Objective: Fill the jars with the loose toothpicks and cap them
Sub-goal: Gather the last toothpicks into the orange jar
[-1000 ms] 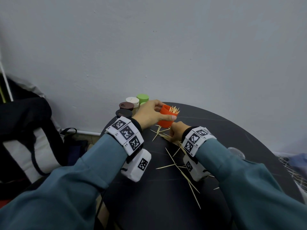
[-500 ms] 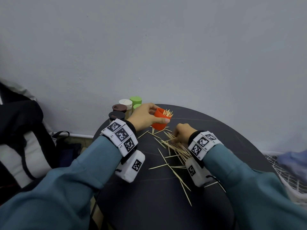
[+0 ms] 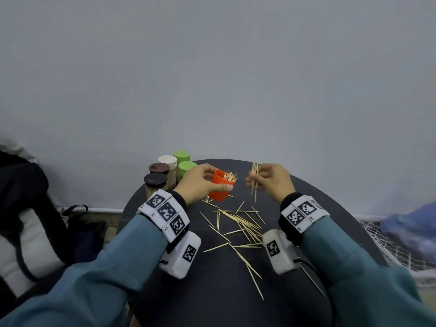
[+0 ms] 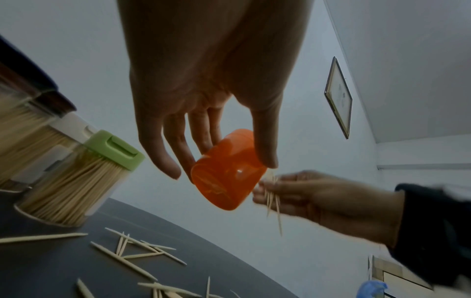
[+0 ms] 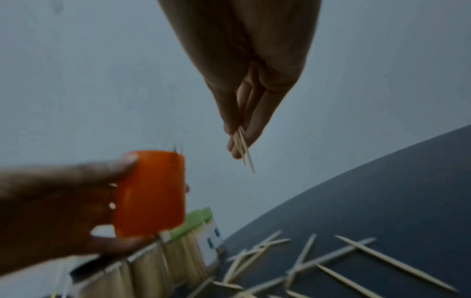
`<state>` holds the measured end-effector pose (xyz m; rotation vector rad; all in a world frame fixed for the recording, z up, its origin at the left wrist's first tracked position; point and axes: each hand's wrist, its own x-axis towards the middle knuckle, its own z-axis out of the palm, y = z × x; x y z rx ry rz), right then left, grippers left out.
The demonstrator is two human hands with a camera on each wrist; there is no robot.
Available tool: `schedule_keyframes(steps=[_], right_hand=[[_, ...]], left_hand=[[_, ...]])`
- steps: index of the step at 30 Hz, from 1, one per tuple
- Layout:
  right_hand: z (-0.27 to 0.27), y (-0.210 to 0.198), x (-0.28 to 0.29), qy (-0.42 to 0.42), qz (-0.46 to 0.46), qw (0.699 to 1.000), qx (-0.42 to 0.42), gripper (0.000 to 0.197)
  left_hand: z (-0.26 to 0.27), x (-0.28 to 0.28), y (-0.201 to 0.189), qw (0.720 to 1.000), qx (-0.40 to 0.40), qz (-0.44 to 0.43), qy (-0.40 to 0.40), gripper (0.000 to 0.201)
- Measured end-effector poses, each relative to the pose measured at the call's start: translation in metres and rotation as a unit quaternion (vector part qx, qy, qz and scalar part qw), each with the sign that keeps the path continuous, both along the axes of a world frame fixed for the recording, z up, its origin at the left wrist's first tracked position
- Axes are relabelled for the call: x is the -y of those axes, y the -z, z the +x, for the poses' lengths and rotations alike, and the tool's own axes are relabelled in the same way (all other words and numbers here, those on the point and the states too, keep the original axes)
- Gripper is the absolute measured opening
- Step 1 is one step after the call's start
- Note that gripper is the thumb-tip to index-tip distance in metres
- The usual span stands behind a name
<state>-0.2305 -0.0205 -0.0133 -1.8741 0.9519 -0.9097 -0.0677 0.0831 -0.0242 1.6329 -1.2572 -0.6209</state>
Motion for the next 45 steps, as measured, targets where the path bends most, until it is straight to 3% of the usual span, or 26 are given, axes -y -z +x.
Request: schedule_keyframes(steps=[4,7,12,19,23,27,30,32,33,34,36,38,42,45], right_hand=[[0.004,-0.026,-0.012,0.024,-0.044,0.989,0.136,0.014],[0.012,-0.039,-0.023,0.004,-0.065,0.984,0.168,0.014],[0.027,-0.035,-0.036,-0.010,-0.129,0.987,0.098,0.011],[0.035,-0.007,-0.039,-0.062,-0.095,0.994,0.009,0.012],[0.034,-0.008,-0.033,-0.063,-0.077,0.995,0.022,0.008],[0.036,-0.011,-0.023,-0.053,-0.050,0.997,0.039,0.022],[0.041,-0.008,-0.012,-0.035,-0.019,0.999,0.036,0.021],[0.045,-0.004,-0.003,-0.020,-0.020,0.999,-0.015,0.022],[0.046,-0.002,0.000,-0.026,-0.032,0.996,-0.084,0.026],[0.048,0.000,0.003,-0.046,-0.047,0.982,-0.177,0.032],[0.055,0.007,0.005,-0.103,-0.061,0.924,-0.364,0.049],[0.064,0.012,0.005,-0.129,-0.066,0.864,-0.482,0.067],[0.086,0.025,0.013,-0.131,-0.100,0.802,-0.574,0.091],[0.099,0.030,0.016,-0.120,-0.116,0.772,-0.613,0.091]], left_hand=[[-0.004,0.002,0.003,1.000,-0.005,0.008,0.010,0.058],[-0.006,0.002,0.002,1.000,-0.005,0.007,0.012,0.059],[-0.005,0.001,0.002,1.000,-0.021,0.000,0.006,0.059],[-0.003,0.000,0.002,0.999,-0.036,-0.010,0.007,0.055],[-0.002,-0.002,0.002,0.999,-0.033,-0.010,0.005,0.056],[0.001,-0.006,-0.003,0.999,-0.038,-0.008,-0.001,0.058],[0.006,-0.010,-0.008,0.999,-0.048,-0.014,-0.014,0.058],[0.011,-0.012,-0.010,0.997,-0.064,-0.020,-0.027,0.059],[0.015,-0.013,-0.011,0.997,-0.069,-0.025,-0.032,0.059],[0.018,-0.013,-0.011,0.997,-0.069,-0.028,-0.035,0.059],[0.025,-0.012,-0.013,0.997,-0.063,-0.027,-0.038,0.059],[0.031,-0.011,-0.014,0.997,-0.061,-0.030,-0.043,0.061],[0.039,-0.008,-0.018,0.997,-0.044,-0.038,-0.053,0.060],[0.042,-0.007,-0.022,0.997,-0.033,-0.038,-0.058,0.059]])
